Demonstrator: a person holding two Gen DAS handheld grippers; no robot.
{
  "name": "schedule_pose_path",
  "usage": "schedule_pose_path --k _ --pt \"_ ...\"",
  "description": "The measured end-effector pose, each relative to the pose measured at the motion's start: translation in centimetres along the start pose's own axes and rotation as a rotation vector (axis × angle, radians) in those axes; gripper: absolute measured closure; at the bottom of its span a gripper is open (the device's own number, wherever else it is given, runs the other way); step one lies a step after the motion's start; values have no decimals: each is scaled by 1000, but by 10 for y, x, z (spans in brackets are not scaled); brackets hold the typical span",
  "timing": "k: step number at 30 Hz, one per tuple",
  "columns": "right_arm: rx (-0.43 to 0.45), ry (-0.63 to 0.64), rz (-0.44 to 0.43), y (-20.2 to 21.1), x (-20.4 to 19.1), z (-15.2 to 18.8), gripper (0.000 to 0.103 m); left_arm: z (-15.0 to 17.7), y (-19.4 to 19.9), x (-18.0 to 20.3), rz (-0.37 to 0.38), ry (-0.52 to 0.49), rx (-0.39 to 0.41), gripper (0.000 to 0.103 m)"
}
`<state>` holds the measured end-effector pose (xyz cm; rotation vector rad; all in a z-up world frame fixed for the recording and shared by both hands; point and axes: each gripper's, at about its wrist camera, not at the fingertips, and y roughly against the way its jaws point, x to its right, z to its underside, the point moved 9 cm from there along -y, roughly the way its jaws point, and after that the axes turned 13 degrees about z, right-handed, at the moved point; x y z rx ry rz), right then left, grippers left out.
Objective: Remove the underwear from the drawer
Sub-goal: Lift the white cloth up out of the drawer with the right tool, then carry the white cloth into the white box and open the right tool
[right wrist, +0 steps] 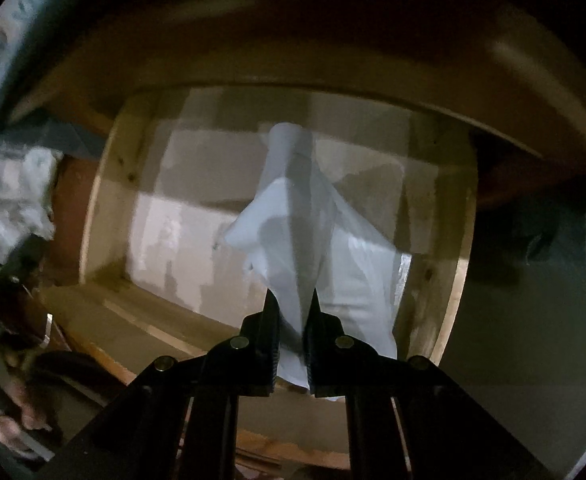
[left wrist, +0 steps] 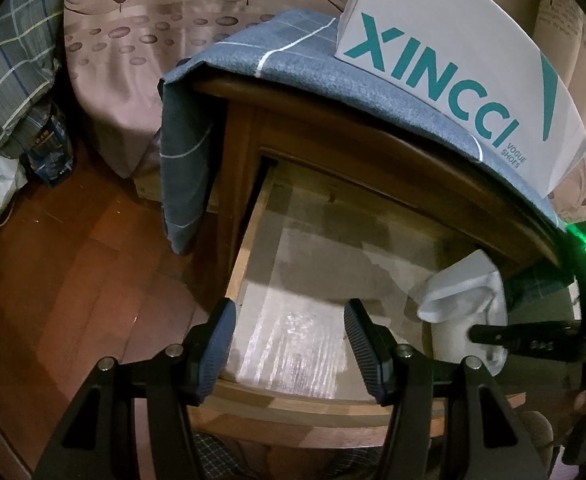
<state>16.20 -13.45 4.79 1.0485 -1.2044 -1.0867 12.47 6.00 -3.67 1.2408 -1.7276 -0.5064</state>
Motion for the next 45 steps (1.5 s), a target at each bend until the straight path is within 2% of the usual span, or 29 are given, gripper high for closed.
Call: schedule_pose_path --k 7,24,35,42,45 --pt "63 -73 -65 31 8 -1 94 0 0 0 -13 -12 1 45" --pt "163 -96 -124 106 2 2 94 1 2 0 -32 -31 4 45" --pt "248 -81 -130 172 -2 6 94 0 7 0 -48 -42 11 45" --pt "302 -100 -176 220 -2 1 94 1 8 1 -57 -53 13 45" --pt "351 -110 -194 248 -1 -8 94 1 7 1 -58 -53 11 45"
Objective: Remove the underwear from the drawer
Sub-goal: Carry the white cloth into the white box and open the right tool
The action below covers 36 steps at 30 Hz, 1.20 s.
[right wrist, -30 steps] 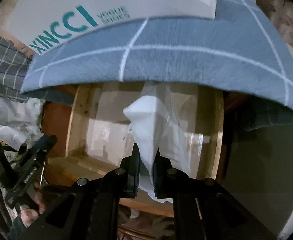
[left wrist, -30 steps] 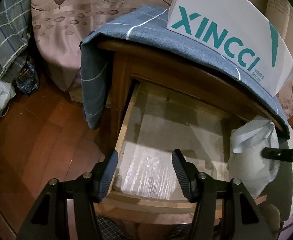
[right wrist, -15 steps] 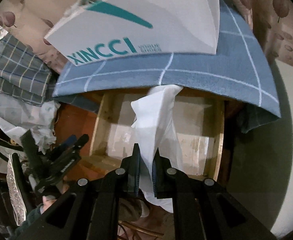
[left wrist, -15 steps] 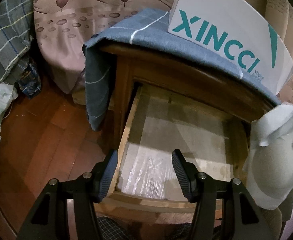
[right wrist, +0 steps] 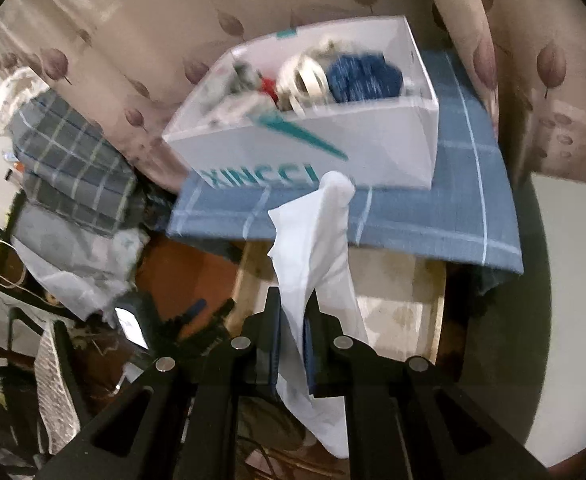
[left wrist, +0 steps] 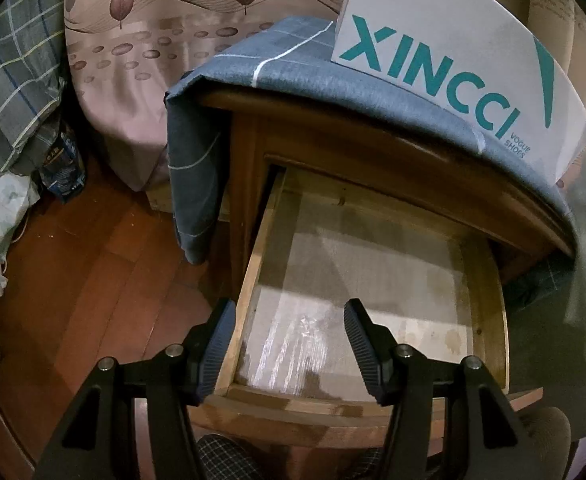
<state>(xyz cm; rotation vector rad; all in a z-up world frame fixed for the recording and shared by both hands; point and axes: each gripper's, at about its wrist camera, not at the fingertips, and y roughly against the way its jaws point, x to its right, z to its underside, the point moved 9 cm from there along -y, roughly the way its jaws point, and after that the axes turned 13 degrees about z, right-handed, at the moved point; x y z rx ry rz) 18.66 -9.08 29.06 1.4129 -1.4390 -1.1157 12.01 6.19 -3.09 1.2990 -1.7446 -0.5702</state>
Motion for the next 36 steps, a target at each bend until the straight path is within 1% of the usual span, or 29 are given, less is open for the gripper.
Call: schedule_pose_path --k 4,9,13,14,18,20,23,26,27,29,30,32,35,36 --pt "54 -17 -23 28 -6 -24 94 0 1 1 0 -5 1 45" --pt "152 -40 -41 66 -10 -83 94 1 2 0 1 -5 3 45" --pt "227 -46 -7 85 -11 -132 95 0 2 0 6 1 5 45" --pt "245 -43 10 88 -12 -149 95 0 2 0 8 3 5 45" --pt "281 -37 76 84 -12 -193 95 0 3 1 16 7 7 45" --pt "280 -30 117 71 -12 -216 95 0 3 1 17 4 7 45" --pt "279 -23 169 49 -10 -238 95 0 3 2 25 5 6 45" --pt "261 0 233 13 -11 -252 95 0 3 2 32 8 6 45" --pt "256 7 245 5 -10 -253 95 -1 2 2 35 11 5 45" --pt "228 43 280 -26 -17 -255 95 -1 2 1 41 16 4 45" --pt "219 51 282 -35 -19 -254 95 -1 2 1 43 18 3 45" --pt "174 69 261 -65 -29 -248 94 -1 1 1 47 18 2 45" --pt "142 79 244 -90 -39 -240 92 -2 0 -1 51 22 1 45" --pt "131 78 232 -97 -41 -236 90 -2 0 -1 52 24 2 45"
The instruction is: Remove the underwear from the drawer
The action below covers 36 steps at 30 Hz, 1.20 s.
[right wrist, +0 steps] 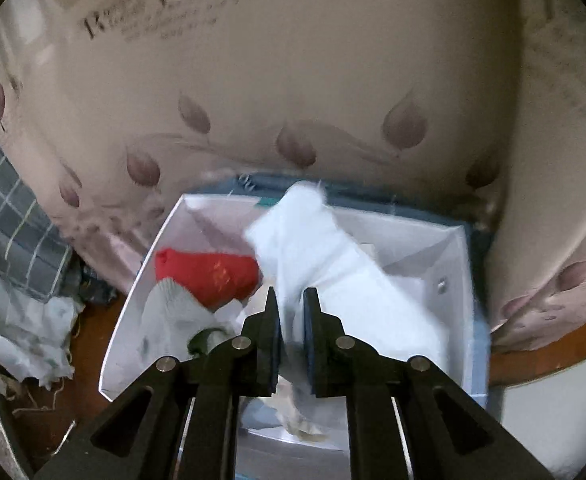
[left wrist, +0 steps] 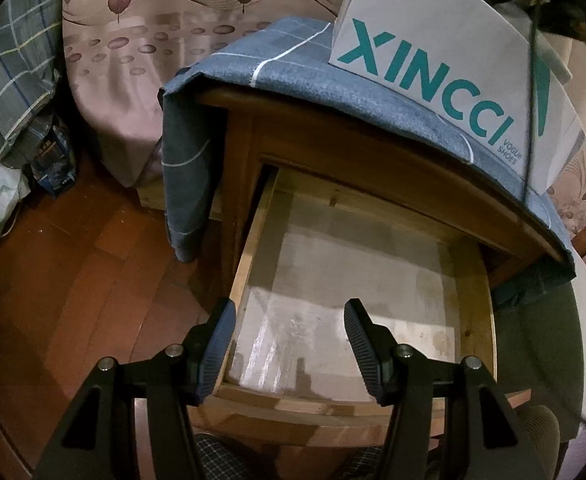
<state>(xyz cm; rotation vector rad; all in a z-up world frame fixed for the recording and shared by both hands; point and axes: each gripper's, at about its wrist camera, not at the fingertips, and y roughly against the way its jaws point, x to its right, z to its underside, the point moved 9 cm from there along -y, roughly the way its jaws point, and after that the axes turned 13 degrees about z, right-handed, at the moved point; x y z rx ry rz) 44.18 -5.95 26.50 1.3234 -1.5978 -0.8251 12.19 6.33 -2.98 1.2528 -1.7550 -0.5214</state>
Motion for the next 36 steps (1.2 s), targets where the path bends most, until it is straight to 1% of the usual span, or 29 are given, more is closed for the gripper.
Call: schedule_pose_path --k 2,3,4,8,10,14,15,17,19,21,23,24,25,27,28,31,32,34,36 --pt "-33 -4 -10 -12 -5 8 88 0 0 0 3 4 0 45" --pt "-43 -1 -13 -16 -6 12 84 0 0 0 5 5 0 45" --pt "-56 5 -16 -20 -7 16 76 0 0 0 4 6 1 45" --pt "-74 3 -21 -25 -6 26 62 1 0 1 2 3 2 45" --pt "-74 -13 -34 -22 -3 26 51 1 0 1 -1 -1 2 45" --pt "-40 -43 -65 3 6 23 41 2 0 2 -9 -1 0 45" --pt "-29 -43 -65 11 10 23 37 2 0 2 -13 -4 -1 45" --pt "8 -34 -71 30 13 22 33 2 0 4 -23 -15 -2 45" --pt "47 -30 -75 53 18 23 27 2 0 5 -31 -24 -3 45" --pt "80 -37 -90 73 23 25 23 3 0 5 -38 -26 -4 45" --pt "126 -50 -105 97 32 35 20 2 0 6 -48 -27 -3 45" --pt "139 -49 -105 103 33 37 14 2 -1 6 -53 -29 -2 45" --pt "157 -48 -103 112 36 44 9 3 -1 7 -58 -31 -3 45" --pt "204 -46 -95 129 45 62 4 4 -2 9 -76 -45 -8 45" --pt "232 -40 -84 135 49 78 2 4 -3 10 -83 -53 -10 45" --pt "266 -36 -53 137 55 116 1 6 -3 17 -105 -86 -13 45" --pt "268 -42 -51 132 56 137 1 5 -2 18 -108 -93 -10 45" --pt "252 -49 -44 122 58 166 1 6 0 20 -123 -108 -3 45" --pt "213 -59 -30 103 62 200 1 6 2 21 -132 -113 1 45"
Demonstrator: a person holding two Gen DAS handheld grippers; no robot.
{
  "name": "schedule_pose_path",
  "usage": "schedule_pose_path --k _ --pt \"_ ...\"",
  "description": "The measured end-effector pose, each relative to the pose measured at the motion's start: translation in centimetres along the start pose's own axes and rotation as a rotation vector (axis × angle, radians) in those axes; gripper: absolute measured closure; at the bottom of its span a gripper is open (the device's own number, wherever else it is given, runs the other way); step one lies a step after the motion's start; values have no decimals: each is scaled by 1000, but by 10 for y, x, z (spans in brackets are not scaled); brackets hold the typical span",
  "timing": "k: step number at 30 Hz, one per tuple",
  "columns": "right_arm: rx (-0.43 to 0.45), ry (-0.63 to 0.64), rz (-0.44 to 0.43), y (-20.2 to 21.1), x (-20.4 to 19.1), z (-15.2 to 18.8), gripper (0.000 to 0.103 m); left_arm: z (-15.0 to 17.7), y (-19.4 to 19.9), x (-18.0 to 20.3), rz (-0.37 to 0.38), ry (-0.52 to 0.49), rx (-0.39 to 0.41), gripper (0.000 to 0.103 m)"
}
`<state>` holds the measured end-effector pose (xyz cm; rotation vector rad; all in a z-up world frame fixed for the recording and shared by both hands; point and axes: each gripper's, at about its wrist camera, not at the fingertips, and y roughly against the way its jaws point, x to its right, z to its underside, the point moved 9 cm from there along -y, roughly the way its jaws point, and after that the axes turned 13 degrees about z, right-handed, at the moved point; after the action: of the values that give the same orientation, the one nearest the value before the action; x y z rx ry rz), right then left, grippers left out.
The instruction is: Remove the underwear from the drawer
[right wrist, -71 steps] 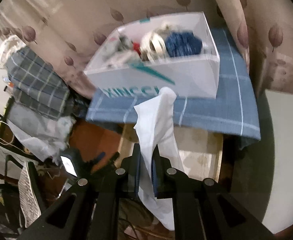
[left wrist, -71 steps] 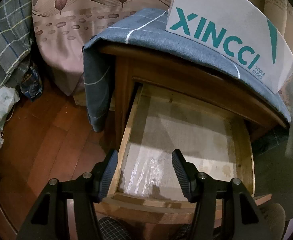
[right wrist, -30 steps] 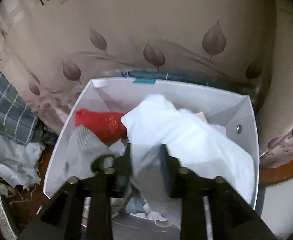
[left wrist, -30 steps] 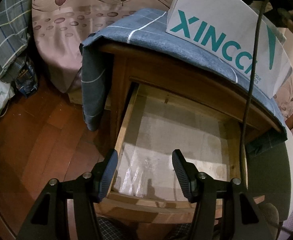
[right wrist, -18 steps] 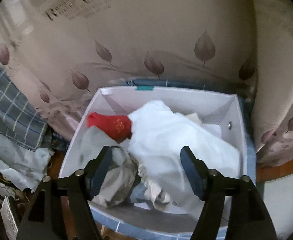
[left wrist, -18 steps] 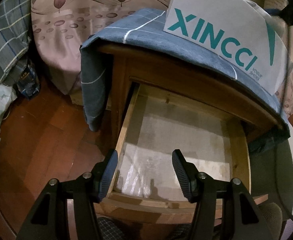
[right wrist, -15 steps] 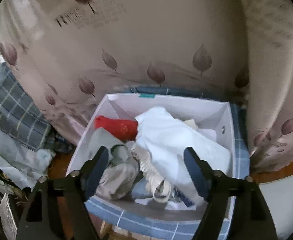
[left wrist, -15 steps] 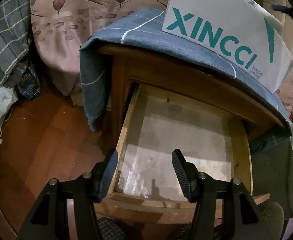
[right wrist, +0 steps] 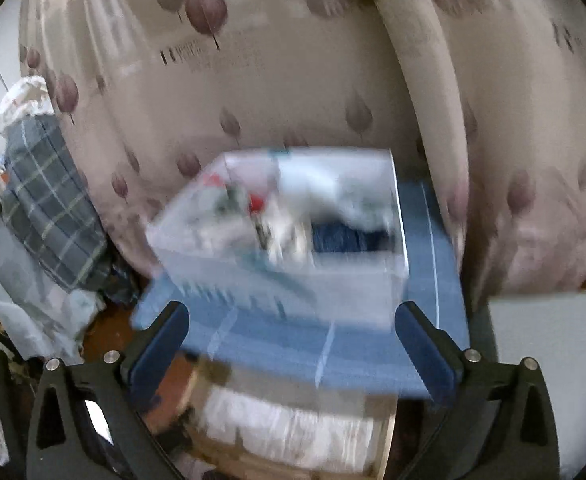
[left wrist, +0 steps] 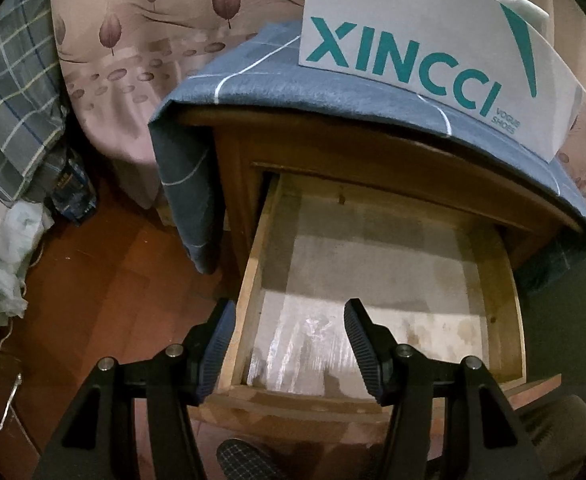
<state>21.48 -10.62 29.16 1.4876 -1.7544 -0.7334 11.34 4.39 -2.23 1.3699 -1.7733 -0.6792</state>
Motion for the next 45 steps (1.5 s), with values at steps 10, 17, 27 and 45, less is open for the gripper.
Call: schedule_pose_path --k 10,17,27,45 --pt "-119 19 110 -52 18 125 1 20 12 26 -67 -100 -15 45" --pt "-126 60 129 -61 12 149 1 33 13 41 -88 -175 -28 45" --pt "-210 55 106 -81 8 175 1 35 8 39 -64 -152 -49 45" --pt "-216 88 182 -91 10 182 1 35 4 40 -46 -156 -61 45"
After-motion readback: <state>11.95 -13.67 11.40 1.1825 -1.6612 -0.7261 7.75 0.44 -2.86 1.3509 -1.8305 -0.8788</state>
